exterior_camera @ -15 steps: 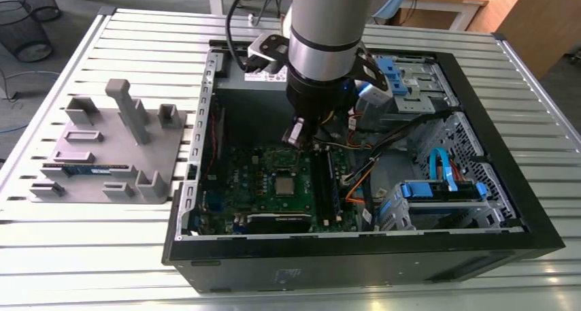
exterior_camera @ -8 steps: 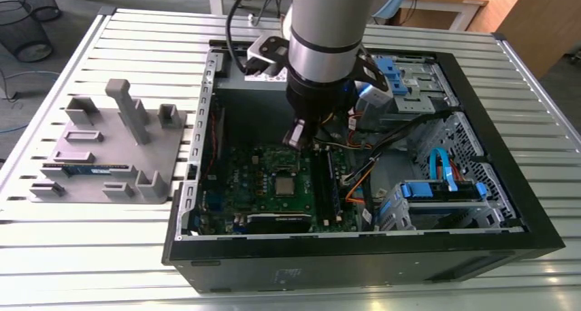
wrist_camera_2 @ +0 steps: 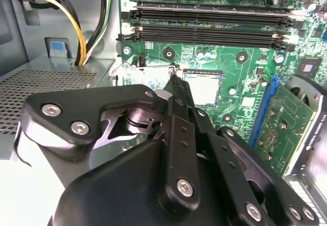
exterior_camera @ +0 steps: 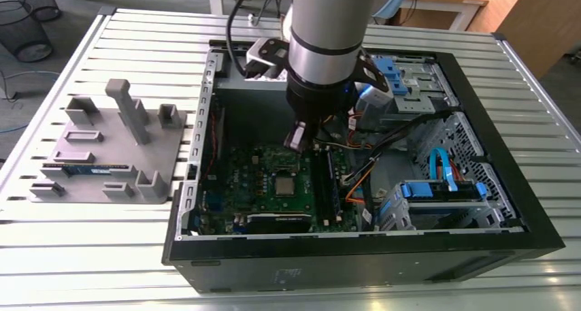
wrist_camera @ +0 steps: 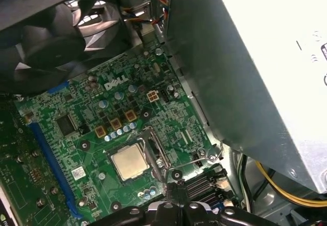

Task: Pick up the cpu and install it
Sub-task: 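Close the cpu cover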

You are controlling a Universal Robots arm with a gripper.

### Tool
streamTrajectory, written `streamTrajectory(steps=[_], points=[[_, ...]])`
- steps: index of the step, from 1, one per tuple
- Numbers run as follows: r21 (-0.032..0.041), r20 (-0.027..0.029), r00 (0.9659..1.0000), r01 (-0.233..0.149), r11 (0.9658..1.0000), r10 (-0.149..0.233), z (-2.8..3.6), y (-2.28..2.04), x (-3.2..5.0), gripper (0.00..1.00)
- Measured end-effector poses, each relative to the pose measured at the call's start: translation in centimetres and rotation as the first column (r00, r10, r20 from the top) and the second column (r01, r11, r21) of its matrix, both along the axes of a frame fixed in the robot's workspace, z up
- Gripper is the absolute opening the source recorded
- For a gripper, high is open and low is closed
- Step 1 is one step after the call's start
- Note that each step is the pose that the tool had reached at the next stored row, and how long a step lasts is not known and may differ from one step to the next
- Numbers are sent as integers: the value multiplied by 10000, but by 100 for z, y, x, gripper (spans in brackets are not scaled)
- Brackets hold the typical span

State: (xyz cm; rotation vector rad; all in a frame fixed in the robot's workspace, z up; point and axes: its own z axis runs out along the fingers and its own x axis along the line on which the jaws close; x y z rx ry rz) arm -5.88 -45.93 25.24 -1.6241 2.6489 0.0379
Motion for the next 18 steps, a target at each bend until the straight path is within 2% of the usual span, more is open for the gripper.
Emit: streamTrajectory(steps=[8, 18], points=[[-40, 0, 9996, -284, 9996, 284, -2, -29, 0, 11], [-108, -3, 9982, -596, 9982, 596, -4, -40, 0, 11]])
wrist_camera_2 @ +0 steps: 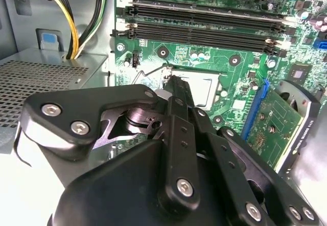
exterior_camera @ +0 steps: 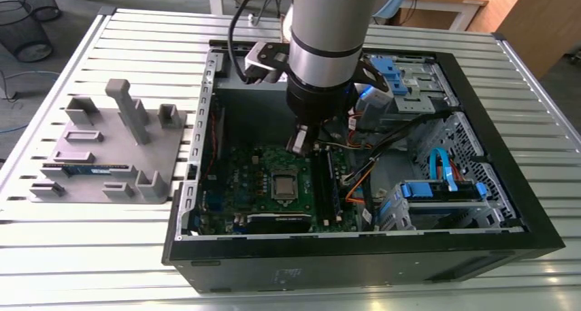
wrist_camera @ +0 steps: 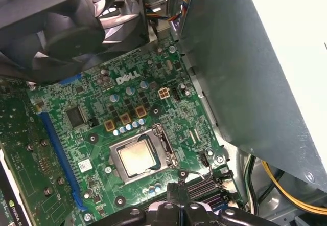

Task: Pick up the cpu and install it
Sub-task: 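Close the cpu cover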

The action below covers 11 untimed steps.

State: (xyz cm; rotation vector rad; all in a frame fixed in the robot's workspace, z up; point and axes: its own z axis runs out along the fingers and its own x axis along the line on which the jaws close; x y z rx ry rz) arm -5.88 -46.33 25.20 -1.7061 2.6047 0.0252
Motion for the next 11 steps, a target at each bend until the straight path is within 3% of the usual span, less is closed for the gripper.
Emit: streamTrajectory(steps=[11], points=[[-1, 0, 10000, -42, 10000, 42, -16, 0, 0, 11]])
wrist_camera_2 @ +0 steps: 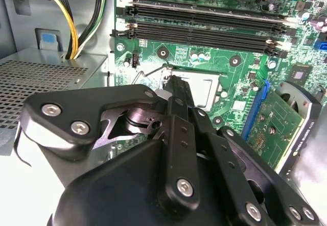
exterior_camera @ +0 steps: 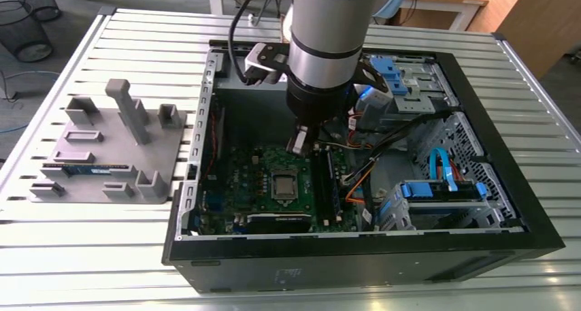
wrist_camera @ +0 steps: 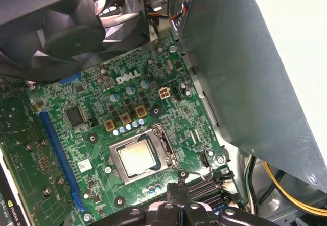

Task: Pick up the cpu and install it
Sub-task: 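Close the cpu cover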

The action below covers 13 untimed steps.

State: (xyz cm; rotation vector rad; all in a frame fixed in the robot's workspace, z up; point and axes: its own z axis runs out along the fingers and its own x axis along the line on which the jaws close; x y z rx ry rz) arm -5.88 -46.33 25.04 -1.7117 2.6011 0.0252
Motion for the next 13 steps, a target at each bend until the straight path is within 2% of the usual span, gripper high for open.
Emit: streamTrajectory(steps=[13], points=[[-1, 0, 10000, -67, 10000, 67, -12, -1, -1, 11]])
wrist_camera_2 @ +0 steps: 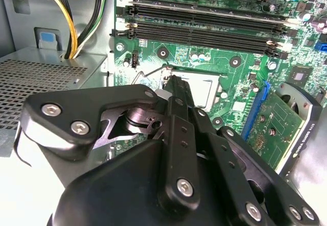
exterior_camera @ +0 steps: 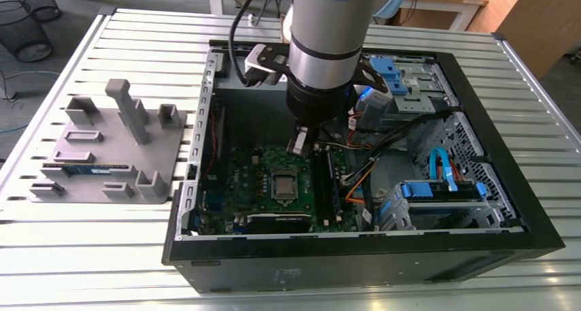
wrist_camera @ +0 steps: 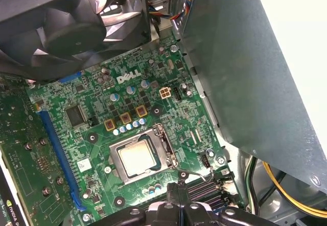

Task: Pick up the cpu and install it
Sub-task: 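Close the cpu cover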

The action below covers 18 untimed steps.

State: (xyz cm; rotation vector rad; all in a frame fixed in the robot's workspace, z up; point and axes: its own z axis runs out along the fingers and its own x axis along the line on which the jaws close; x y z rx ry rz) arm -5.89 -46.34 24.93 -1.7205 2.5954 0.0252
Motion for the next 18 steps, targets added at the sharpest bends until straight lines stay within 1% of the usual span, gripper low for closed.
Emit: streamTrajectory(steps=[15, 18], points=[[-2, -1, 10000, 0, 10000, 0, 1, -2, 0, 11], [-1, 2, 10000, -2, 10000, 2, 0, -15, -7, 11]])
